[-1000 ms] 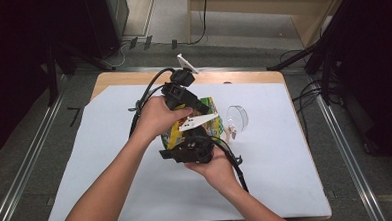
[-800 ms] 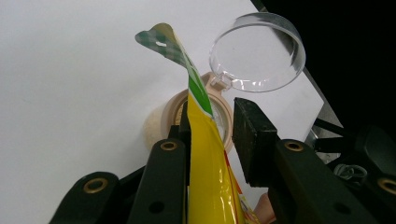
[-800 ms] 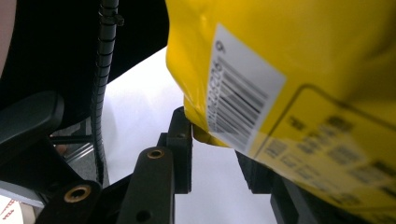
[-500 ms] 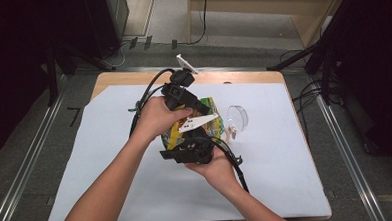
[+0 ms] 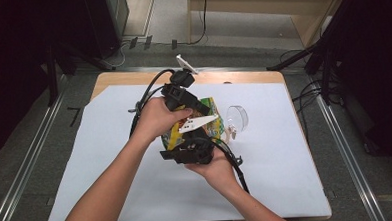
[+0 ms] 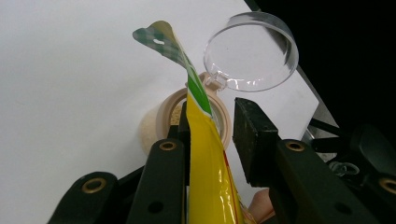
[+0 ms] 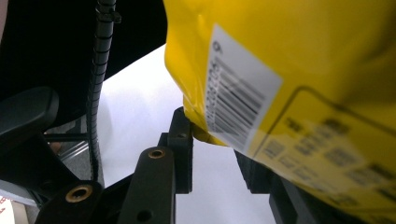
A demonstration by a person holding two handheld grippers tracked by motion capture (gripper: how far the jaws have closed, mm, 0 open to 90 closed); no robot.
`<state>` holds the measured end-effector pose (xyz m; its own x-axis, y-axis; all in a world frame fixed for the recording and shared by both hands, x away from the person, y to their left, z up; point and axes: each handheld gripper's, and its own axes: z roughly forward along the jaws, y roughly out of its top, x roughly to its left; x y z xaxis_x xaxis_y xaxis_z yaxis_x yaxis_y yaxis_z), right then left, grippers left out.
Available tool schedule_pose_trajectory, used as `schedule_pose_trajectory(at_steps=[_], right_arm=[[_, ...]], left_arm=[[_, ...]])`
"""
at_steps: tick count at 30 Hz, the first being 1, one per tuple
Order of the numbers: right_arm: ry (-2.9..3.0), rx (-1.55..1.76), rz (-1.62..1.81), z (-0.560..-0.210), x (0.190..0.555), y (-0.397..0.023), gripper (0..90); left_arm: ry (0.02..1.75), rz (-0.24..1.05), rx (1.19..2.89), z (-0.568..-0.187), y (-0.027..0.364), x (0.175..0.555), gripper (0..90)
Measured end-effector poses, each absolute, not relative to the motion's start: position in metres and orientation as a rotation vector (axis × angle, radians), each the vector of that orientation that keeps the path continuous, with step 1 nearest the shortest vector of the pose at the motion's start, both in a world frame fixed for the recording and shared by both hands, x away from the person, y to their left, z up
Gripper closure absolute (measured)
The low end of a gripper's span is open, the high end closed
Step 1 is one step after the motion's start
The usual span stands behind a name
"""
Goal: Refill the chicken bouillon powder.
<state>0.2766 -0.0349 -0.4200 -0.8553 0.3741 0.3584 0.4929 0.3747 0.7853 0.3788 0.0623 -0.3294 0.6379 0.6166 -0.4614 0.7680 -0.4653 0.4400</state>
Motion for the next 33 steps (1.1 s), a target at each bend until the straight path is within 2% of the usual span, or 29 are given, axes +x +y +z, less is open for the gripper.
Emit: schedule_pose_trajectory(at_steps=[33], right_arm=[[-2.48,-0.819,-1.49,-0.4163,0.2778,-0.0361,70.6]], left_arm=[[1.081,-0.318,2.235,-0.3272,0.0592,0.3814,72.9]])
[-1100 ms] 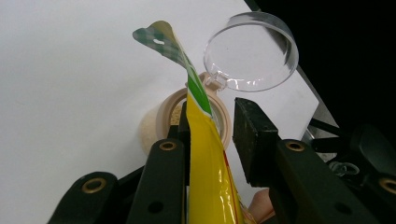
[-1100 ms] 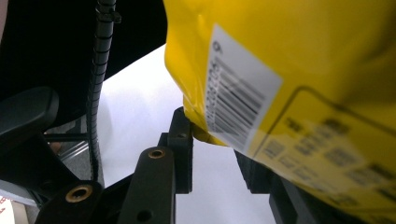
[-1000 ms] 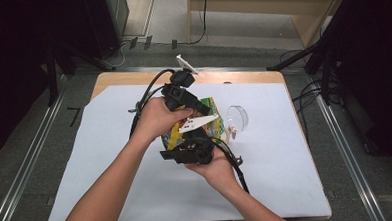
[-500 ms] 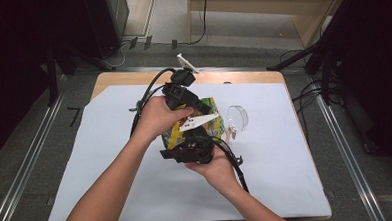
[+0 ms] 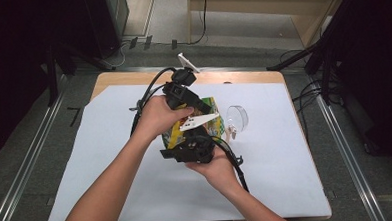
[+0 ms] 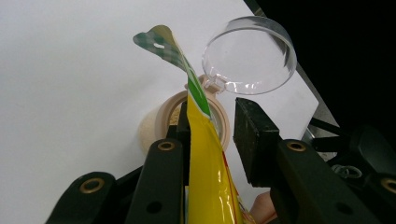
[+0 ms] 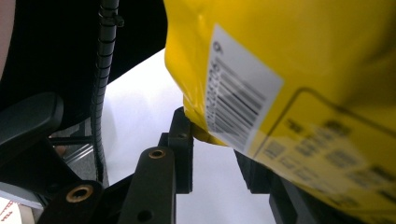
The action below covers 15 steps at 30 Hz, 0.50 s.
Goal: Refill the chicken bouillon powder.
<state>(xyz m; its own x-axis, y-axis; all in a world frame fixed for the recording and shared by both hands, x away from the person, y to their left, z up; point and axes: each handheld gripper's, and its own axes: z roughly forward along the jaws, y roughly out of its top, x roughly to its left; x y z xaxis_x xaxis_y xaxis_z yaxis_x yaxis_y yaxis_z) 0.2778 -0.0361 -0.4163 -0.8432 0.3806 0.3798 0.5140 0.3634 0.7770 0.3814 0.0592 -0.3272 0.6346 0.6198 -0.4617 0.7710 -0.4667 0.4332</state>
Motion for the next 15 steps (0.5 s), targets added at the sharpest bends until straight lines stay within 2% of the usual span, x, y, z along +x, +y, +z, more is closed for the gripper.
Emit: schedule_pose_trajectory(at_steps=[15], right_arm=[[-2.479,-0.814,-1.496,-0.4149,0.2772,-0.0362,70.3]], left_arm=[[1.077,-0.324,2.235,-0.3251,0.0592,0.3816,72.7]])
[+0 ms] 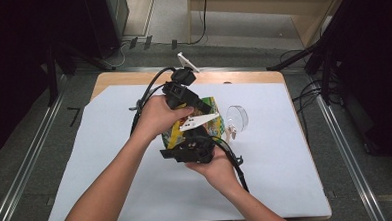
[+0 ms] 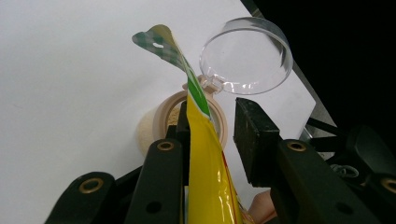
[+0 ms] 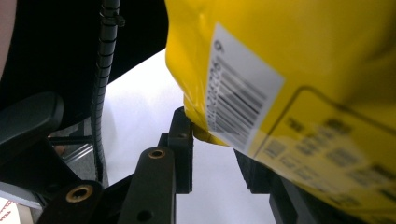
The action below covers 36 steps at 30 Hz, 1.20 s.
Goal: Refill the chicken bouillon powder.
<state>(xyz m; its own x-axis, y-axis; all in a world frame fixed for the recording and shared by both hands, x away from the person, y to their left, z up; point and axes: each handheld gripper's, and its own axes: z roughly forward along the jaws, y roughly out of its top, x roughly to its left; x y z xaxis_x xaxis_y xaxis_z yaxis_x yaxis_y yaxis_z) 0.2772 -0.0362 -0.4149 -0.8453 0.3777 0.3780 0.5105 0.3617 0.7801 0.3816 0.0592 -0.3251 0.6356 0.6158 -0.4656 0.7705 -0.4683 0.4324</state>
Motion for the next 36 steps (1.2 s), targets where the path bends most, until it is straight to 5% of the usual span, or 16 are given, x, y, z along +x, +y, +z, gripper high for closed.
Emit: schedule_pose_trajectory(at_steps=[36], right_arm=[[-2.532,-0.755,-1.505,-0.427,0.273,-0.029,66.9]], left_arm=[[1.039,-0.323,2.217,-0.33,0.067,0.373,75.8]])
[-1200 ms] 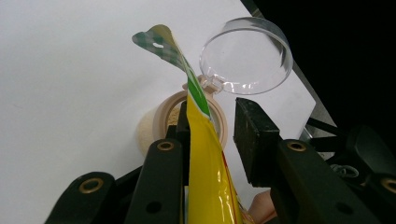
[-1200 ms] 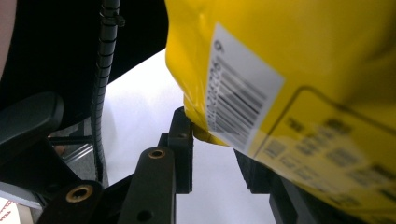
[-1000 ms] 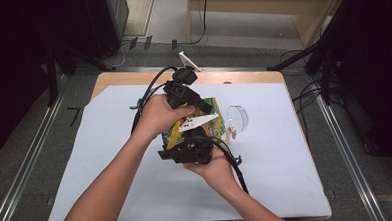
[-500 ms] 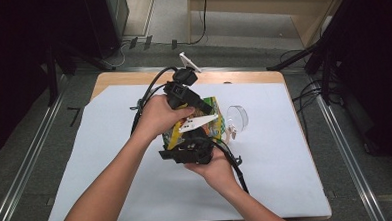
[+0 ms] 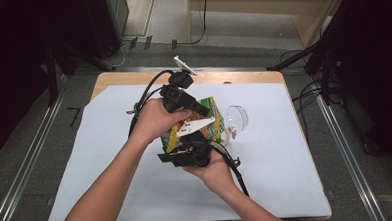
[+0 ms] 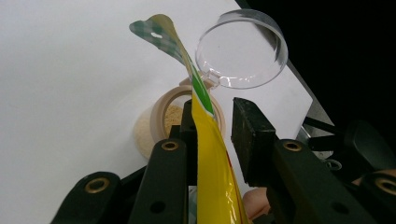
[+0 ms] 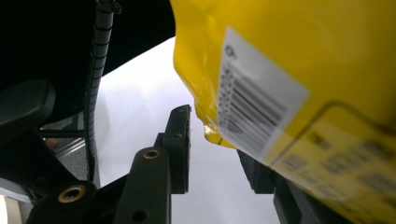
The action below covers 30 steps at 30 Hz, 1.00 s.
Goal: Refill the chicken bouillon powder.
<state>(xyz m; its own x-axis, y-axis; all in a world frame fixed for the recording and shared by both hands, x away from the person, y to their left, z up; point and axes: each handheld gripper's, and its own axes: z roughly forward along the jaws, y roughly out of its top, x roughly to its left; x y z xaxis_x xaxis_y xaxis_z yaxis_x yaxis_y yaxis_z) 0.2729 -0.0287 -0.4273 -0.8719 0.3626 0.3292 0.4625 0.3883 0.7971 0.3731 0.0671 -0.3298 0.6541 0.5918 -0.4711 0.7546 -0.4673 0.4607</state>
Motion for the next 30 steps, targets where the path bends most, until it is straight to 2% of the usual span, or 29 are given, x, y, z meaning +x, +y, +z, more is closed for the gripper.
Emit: schedule_pose_trajectory(at_steps=[30], right_arm=[[-2.566,-0.692,-1.548,-0.45,0.26,-0.021,52.7]], left_arm=[[0.985,-0.312,2.226,-0.337,0.085,0.355,85.7]])
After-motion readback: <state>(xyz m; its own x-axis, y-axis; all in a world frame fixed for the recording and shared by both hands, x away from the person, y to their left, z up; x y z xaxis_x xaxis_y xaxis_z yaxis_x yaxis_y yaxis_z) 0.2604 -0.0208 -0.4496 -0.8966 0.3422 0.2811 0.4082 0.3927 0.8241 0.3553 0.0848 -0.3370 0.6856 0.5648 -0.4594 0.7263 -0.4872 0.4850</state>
